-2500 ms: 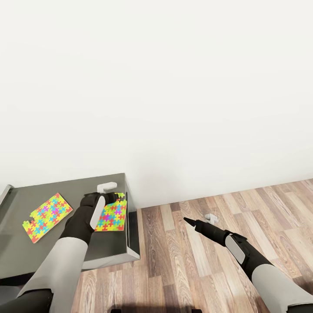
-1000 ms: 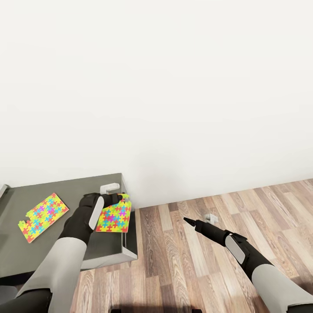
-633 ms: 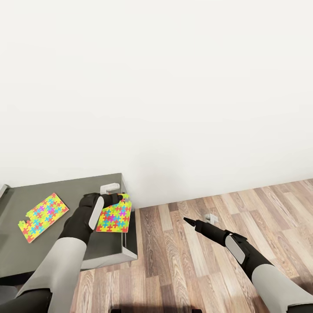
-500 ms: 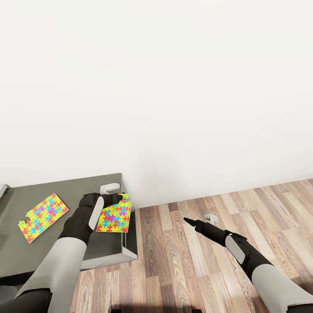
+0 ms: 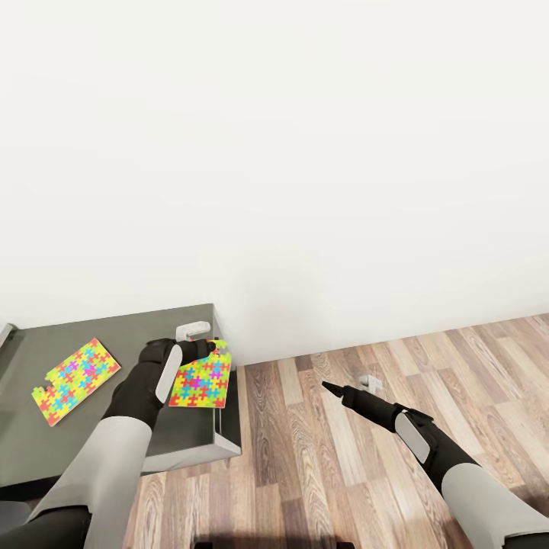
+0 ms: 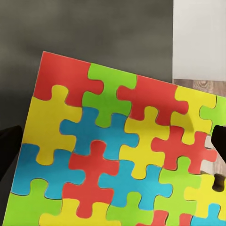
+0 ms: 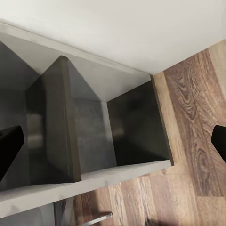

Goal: Put all the toys in the child's room - the three board games (two on the bed and one on the table), the two jigsaw puzzles on the table, and the tennis ball on the table - inside the toy box on the table in the child's room.

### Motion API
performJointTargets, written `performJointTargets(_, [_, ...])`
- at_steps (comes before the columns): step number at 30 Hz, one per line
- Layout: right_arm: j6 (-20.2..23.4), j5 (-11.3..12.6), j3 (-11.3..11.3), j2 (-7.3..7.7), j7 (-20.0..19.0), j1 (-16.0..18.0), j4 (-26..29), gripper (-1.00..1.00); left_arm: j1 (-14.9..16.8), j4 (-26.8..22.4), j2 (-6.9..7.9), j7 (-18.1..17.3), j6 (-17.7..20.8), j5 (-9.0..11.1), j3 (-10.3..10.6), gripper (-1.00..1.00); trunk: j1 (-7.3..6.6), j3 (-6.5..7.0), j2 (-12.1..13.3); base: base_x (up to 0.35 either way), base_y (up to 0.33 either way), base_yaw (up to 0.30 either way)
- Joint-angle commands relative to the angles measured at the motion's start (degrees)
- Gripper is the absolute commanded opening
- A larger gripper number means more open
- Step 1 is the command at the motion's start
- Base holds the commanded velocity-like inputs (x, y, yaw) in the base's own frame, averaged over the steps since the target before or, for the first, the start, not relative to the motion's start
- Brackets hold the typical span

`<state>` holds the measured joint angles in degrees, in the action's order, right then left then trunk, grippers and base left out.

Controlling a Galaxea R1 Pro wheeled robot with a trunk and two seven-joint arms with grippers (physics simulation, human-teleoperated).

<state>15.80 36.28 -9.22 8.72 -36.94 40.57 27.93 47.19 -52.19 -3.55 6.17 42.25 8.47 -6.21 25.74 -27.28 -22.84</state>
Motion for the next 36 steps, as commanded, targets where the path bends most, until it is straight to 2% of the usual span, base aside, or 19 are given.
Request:
performJointTargets(1, [0.4,0.6,-0.3,0.07,0.0,0.0,0.1,1.00,0.0,2.4,-0.05,0.5,0.2,0.6,-0.1,1.00,0.04,-0.09,-0.1,0.000,0.000,0.000])
performJointTargets(13, [0.4,0.6,-0.3,0.04,0.0,0.0,0.1,1.00,0.0,2.3,-0.01,1.1,-0.5,0.4,-0.1,1.00,0.04,-0.09,-0.1,0.000,0.000,0.000])
performJointTargets(21, [0.4,0.6,-0.3,0.04,0.0,0.0,0.1,1.00,0.0,0.4,0.64,1.2,-0.5,0.3,-0.2,1.00,0.04,-0.09,-0.1,0.000,0.000,0.000])
performJointTargets(36, [0.4,0.6,-0.3,0.05,0.0,0.0,0.1,1.00,0.0,0.0,1.04,1.3,-0.8,0.2,-0.3,1.00,0.04,-0.09,-0.1,0.000,0.000,0.000])
